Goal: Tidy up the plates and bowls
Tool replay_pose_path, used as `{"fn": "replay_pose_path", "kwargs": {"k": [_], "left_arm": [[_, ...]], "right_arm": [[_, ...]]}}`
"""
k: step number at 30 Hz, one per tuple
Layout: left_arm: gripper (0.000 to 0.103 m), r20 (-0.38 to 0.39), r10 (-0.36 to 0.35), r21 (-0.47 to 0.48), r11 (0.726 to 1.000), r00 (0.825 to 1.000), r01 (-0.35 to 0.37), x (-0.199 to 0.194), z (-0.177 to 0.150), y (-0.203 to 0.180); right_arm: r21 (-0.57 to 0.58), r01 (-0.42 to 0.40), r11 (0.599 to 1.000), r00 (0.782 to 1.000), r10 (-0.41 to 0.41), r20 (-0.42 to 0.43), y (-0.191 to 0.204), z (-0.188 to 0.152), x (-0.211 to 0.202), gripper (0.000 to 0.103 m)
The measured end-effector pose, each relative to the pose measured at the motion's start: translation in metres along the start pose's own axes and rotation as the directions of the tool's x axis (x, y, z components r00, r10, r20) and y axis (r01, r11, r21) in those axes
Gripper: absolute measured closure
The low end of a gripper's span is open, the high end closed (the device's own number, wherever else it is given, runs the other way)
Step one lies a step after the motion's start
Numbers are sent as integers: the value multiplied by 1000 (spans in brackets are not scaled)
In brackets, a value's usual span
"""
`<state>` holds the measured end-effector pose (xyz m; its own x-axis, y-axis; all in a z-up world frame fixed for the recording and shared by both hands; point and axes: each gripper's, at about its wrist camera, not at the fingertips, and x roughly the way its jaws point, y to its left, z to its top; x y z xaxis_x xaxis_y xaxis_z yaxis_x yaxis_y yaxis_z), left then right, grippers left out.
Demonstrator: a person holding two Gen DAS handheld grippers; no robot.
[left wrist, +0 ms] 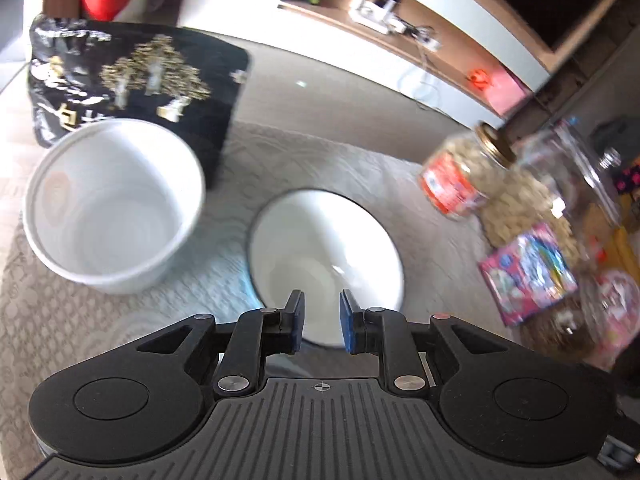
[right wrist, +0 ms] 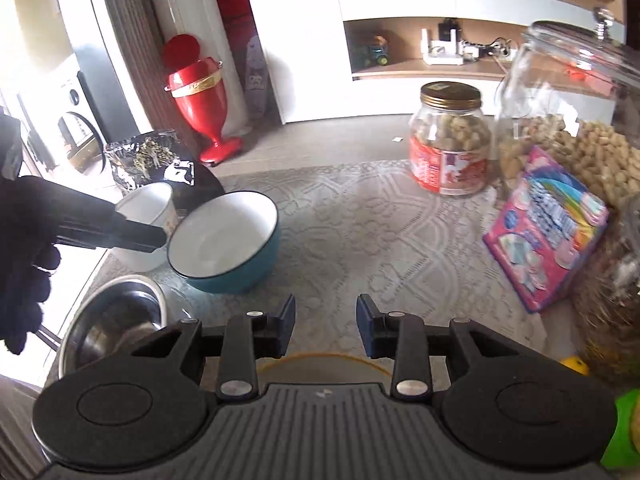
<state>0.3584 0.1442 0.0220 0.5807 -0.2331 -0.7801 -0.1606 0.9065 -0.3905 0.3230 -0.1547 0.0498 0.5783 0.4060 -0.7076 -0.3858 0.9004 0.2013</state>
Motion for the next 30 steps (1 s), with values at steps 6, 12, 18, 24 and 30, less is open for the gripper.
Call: {"fn": "replay_pose_path", "kwargs": {"k": [6,12,18,24,30], "left_arm": [[82,-43,16,-43,999,999,-18,39,26,39],[81,-83,-6,-27,1000,997,4,55,33,46],[79,-103,-34,9,999,994,35,69,29,39],[79,-110,-21,28,999,994,24,72,29,37],[78,-137,18,83,997,990,-7,82,20,27]], "right_arm": [[70,-40,997,995,46,-83,24,36,53,69],[182,-26,983,981,60,-184,29,60,127,67],[240,39,970,967,24,-254,27,59,171,67],[341,36,939,948,76,-310,14,42,194,67],[335,11,942,943,102,-318,15,35,192,88]]}}
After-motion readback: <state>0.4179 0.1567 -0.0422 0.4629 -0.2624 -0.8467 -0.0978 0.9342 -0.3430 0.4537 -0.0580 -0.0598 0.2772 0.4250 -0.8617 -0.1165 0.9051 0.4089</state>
